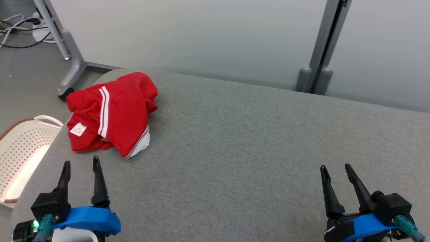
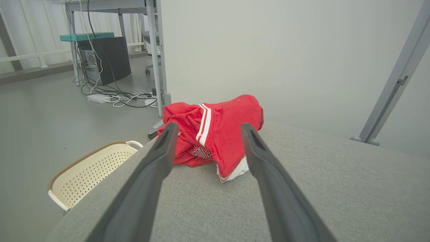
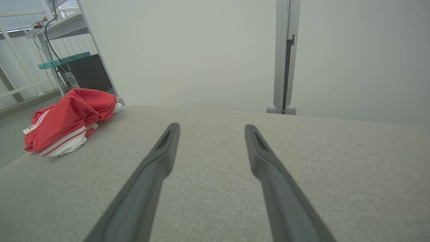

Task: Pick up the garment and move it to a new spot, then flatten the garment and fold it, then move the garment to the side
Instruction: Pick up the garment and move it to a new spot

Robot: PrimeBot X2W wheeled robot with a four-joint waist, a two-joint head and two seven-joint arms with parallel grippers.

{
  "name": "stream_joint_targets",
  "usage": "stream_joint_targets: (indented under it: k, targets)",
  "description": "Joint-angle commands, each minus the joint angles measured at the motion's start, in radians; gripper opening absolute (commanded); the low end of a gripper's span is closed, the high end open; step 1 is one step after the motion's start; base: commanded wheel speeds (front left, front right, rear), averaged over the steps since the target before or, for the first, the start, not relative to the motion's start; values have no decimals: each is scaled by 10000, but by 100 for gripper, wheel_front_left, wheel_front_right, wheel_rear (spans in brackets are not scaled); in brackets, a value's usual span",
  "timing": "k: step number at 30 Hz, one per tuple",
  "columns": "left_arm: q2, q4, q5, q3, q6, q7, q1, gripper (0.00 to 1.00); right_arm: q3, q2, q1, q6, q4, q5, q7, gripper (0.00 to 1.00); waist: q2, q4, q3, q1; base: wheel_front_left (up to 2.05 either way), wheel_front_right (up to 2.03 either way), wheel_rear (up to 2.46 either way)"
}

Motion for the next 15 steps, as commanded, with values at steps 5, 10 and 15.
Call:
stream_joint_targets:
  k: [5,10,15]
  targets:
    - [73,-165,-75,63,99,-171,103,100,-90,-63,-38,4,-9,-32,45,100,0,749,100,0,0,0,0]
    - [138,-192,-176,136,77,-307,205,100,-86,-63,-35,4,19,5,28,100,0,1201,86,0,0,0,0]
    - [217,-178,-261,207,82,-380,265,100,-74,-63,-15,4,47,9,8,100,0,1447,79,0,0,0,0]
